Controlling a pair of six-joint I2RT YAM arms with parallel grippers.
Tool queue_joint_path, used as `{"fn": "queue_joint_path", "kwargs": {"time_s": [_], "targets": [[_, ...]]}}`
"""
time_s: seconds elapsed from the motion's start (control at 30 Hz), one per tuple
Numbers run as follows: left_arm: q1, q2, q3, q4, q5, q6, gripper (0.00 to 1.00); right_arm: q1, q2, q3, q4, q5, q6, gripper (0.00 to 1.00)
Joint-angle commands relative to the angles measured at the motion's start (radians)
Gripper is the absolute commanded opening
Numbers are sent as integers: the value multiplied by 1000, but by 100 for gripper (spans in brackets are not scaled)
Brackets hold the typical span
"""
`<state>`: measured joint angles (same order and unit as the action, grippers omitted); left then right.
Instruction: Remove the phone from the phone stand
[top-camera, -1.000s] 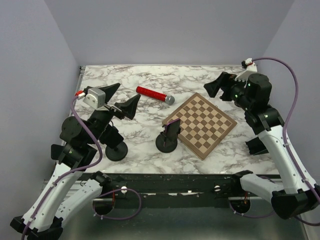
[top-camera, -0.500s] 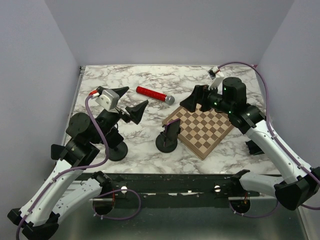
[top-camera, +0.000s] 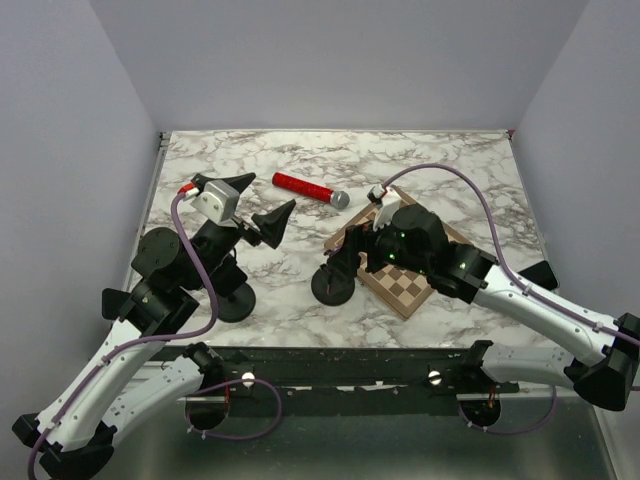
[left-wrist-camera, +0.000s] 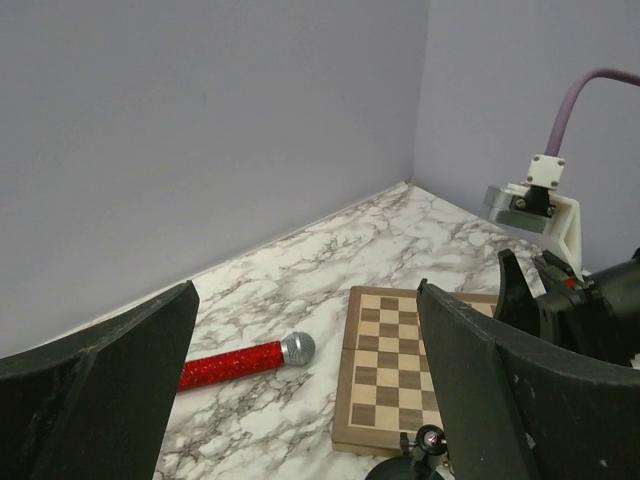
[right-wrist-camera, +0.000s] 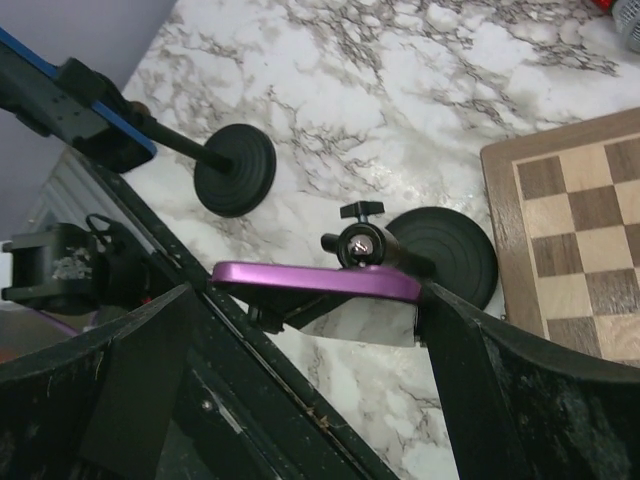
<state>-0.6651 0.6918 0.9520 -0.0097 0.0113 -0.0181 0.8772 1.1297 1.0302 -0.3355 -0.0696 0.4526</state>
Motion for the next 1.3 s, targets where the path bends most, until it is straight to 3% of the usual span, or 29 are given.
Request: {"fn": "queue_joint_path", "kwargs": {"time_s": [0.0, 0.5, 0.6, 0.77, 0.87, 1.1, 1.17, 1.27], "targets": [[-11, -5, 7, 1, -34, 14, 99, 97, -51, -45, 27, 242, 32, 100], [-53, 66, 43, -45, -91, 2, 99, 215, 41, -18, -10, 571, 132, 100], [-57, 84, 60, -70, -124, -16, 99, 218, 63, -11, -5, 564, 142, 89], [-69, 108, 98, -127, -152, -33, 99, 220, 83, -17, -4, 592, 152, 88], [-85, 97, 92, -120, -177, -33, 99, 221, 90, -16, -5, 611, 154, 81], [-108, 67, 51, -153, -214, -91, 99, 219, 88, -25, 7, 620, 139, 53], [-109, 59, 25, -169, -170, -97, 98, 220, 85, -32, 21, 612, 121, 49], [-109, 44, -9, -191, -71, -88, 98, 220, 89, -35, 42, 597, 103, 32]]}}
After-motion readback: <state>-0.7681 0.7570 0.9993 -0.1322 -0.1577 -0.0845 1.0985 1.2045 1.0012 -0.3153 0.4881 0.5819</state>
